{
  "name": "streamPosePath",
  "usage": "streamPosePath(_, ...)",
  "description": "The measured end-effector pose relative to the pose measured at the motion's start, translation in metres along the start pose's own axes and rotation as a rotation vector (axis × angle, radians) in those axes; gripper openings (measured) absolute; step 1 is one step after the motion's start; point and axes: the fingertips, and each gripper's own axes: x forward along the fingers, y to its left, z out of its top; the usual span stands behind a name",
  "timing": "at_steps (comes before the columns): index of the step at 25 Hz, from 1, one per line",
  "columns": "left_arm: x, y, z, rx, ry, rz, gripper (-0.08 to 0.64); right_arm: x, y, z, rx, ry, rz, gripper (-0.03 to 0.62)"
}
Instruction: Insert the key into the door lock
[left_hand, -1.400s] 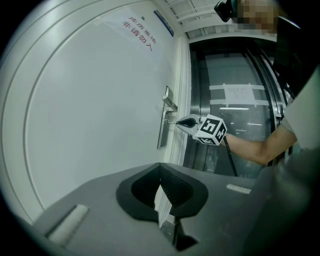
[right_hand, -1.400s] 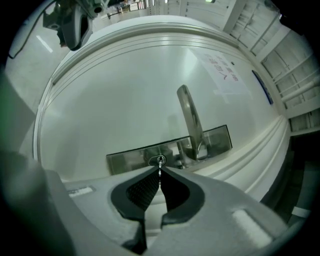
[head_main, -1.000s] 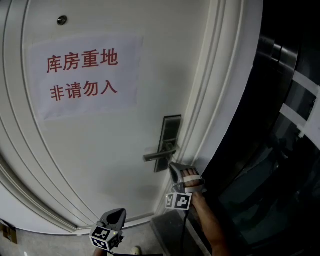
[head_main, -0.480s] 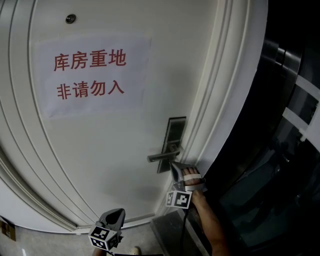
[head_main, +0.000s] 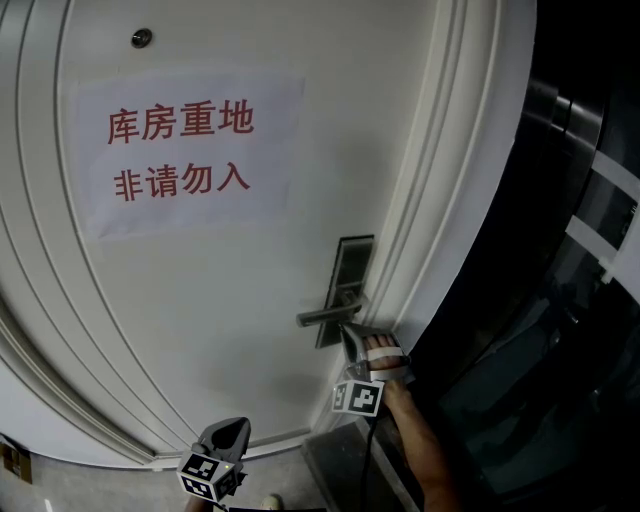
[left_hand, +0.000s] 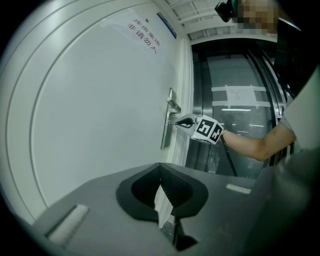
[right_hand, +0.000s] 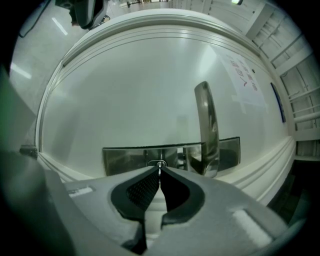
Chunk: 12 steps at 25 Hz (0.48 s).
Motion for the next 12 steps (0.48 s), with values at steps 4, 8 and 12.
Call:
streamPosePath(4,0.0012,0.0028,0.0008,-0.003,-0.001,0.0,0.003,0.0015,0.0005,-0.0001,0.004,0.003,0.009,0.011)
streamPosePath(8,0.0036,0.0035,0.0007,-0.001,0.0,-0.004,0.003,0.0042,0.001,-0.0003,-0.001,0.005,0.008,0.011)
streamPosePath(12,0.0049,0.0051,0.0013,-0.004,-0.001,-0.006,0.003,0.0068,0.0007,-0.0002,0.011,0.007,0.011,0.011)
